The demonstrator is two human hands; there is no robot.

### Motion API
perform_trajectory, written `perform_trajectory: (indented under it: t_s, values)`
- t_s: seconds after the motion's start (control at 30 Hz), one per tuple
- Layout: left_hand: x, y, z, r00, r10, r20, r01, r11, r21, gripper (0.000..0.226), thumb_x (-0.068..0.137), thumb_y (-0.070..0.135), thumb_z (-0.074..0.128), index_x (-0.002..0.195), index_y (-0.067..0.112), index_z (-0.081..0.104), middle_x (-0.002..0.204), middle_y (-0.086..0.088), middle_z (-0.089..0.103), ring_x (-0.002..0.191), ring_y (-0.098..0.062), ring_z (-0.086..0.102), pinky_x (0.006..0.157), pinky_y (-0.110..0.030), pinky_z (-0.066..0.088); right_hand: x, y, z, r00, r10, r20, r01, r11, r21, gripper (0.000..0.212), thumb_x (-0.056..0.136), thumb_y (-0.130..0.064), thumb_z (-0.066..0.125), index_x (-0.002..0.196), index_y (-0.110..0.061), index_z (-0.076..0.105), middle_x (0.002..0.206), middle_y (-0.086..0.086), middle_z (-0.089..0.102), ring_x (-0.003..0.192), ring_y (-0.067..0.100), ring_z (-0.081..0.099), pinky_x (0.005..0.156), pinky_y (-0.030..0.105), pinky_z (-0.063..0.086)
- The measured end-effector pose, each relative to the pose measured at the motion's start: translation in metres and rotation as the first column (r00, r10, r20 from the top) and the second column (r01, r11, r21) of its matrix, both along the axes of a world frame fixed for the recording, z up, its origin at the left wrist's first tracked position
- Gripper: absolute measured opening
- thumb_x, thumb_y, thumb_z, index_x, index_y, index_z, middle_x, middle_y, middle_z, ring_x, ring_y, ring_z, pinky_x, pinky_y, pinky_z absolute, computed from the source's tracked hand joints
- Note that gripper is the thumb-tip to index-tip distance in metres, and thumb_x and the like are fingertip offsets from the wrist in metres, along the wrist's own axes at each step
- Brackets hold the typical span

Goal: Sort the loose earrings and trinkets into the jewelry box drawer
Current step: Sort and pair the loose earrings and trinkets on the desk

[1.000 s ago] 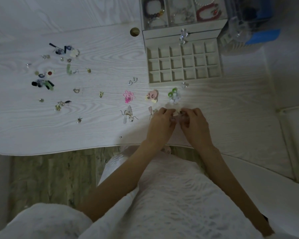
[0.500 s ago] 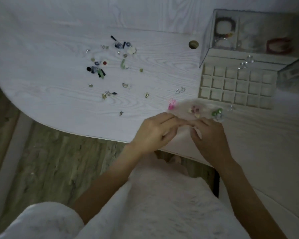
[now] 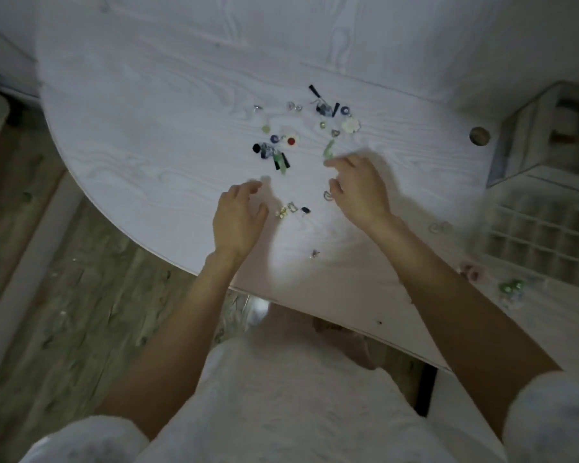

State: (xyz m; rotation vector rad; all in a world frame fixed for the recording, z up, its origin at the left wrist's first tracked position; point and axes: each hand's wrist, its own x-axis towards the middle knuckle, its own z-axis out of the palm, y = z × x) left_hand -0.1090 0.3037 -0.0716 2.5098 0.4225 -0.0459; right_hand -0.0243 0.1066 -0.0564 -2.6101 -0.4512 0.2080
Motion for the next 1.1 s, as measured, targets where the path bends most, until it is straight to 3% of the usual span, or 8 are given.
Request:
perform_trajectory:
  t_s: [0.17, 0.27, 0.47, 0.63, 0.77, 0.9, 1.03, 1.1]
  values:
    - [0.06, 0.005, -0.001, 0.993, -0.121, -0.011, 0.121, 0.992, 0.021, 0.04, 0.087, 0.028, 0.059, 0.124, 0.014, 0.054, 0.116, -0.007, 0.059, 0.105, -0.026, 0.049, 0.083, -0.033, 0.04, 0.05, 0.03, -0.017, 0.991, -0.099, 0.086, 0.114, 0.974, -0.194, 0.033, 0.092, -0.019, 0.048, 0.124, -0.014, 0.056, 0.124, 0.013, 0.055, 0.113, 0.031, 0.046, 0.097, 0.037, 0.034]
    - [0.085, -0.004, -0.004, 0.983, -0.174, -0.051, 0.174, 0.985, -0.006, 0.053, 0.082, 0.033, 0.066, 0.126, 0.009, 0.05, 0.118, -0.015, 0.054, 0.108, -0.031, 0.049, 0.088, -0.034, 0.039, 0.051, 0.036, -0.026, 0.995, -0.032, 0.093, 0.049, 0.981, -0.19, 0.026, 0.086, -0.005, 0.054, 0.11, -0.008, 0.065, 0.111, 0.016, 0.062, 0.105, 0.033, 0.052, 0.093, 0.04, 0.037]
    - [0.089, -0.001, -0.008, 0.969, -0.247, -0.004, 0.247, 0.968, 0.032, 0.028, 0.088, 0.014, 0.056, 0.115, 0.007, 0.057, 0.109, -0.016, 0.057, 0.092, -0.032, 0.057, 0.071, -0.03, 0.038, 0.016, 0.034, -0.033, 0.964, 0.089, 0.249, -0.057, 0.99, -0.133, 0.023, 0.072, 0.008, 0.056, 0.088, -0.004, 0.066, 0.081, 0.016, 0.064, 0.075, 0.033, 0.059, 0.068, 0.036, 0.047]
    - [0.082, 0.002, -0.001, 0.963, -0.27, -0.005, 0.27, 0.962, 0.037, 0.041, 0.083, 0.004, 0.052, 0.124, 0.009, 0.053, 0.11, -0.018, 0.056, 0.092, -0.032, 0.055, 0.068, -0.025, 0.03, -0.001, 0.028, -0.023, 0.961, -0.136, 0.241, 0.115, 0.988, 0.099, 0.027, 0.087, -0.001, 0.041, 0.105, 0.001, 0.06, 0.092, 0.018, 0.061, 0.077, 0.029, 0.057, 0.07, 0.027, 0.042]
    - [0.073, 0.006, 0.004, 0.961, -0.276, 0.023, 0.275, 0.961, 0.033, 0.045, 0.083, 0.001, 0.05, 0.127, 0.009, 0.053, 0.111, -0.017, 0.06, 0.094, -0.03, 0.058, 0.075, -0.03, 0.04, -0.017, 0.012, -0.007, 0.952, -0.274, 0.135, 0.228, 0.931, 0.284, 0.02, 0.093, -0.001, 0.044, 0.107, -0.002, 0.058, 0.103, 0.015, 0.052, 0.071, 0.016, 0.054, 0.06, 0.022, 0.041]
    - [0.062, -0.001, 0.02, 0.968, -0.222, 0.116, 0.232, 0.969, -0.089, 0.033, 0.087, 0.005, 0.053, 0.119, 0.01, 0.06, 0.102, -0.011, 0.069, 0.086, -0.022, 0.065, 0.081, -0.032, 0.051, -0.033, -0.003, -0.001, 0.927, -0.373, -0.049, 0.359, 0.839, 0.408, 0.018, 0.096, -0.004, 0.04, 0.108, -0.003, 0.054, 0.106, 0.009, 0.048, 0.078, 0.018, 0.061, 0.071, 0.038, 0.055]
    - [0.053, -0.029, 0.039, 0.941, -0.225, 0.254, 0.298, 0.905, -0.304, 0.029, 0.086, 0.002, 0.056, 0.113, 0.01, 0.064, 0.1, -0.002, 0.067, 0.081, -0.005, 0.061, 0.076, -0.014, 0.05, -0.044, -0.026, 0.007, 0.884, -0.44, -0.157, 0.459, 0.755, 0.468, 0.017, 0.098, -0.005, 0.038, 0.109, -0.004, 0.05, 0.096, 0.007, 0.057, 0.079, 0.018, 0.062, 0.068, 0.021, 0.053]
    - [0.054, -0.047, 0.046, 0.963, -0.179, 0.201, 0.259, 0.819, -0.511, 0.029, 0.086, 0.0, 0.057, 0.11, 0.013, 0.065, 0.095, 0.002, 0.065, 0.081, 0.002, 0.06, 0.076, -0.009, 0.048, -0.043, -0.043, 0.009, 0.873, -0.464, -0.152, 0.476, 0.738, 0.479, 0.016, 0.098, -0.005, 0.037, 0.109, -0.006, 0.049, 0.094, 0.006, 0.059, 0.078, 0.017, 0.062, 0.068, 0.023, 0.053]
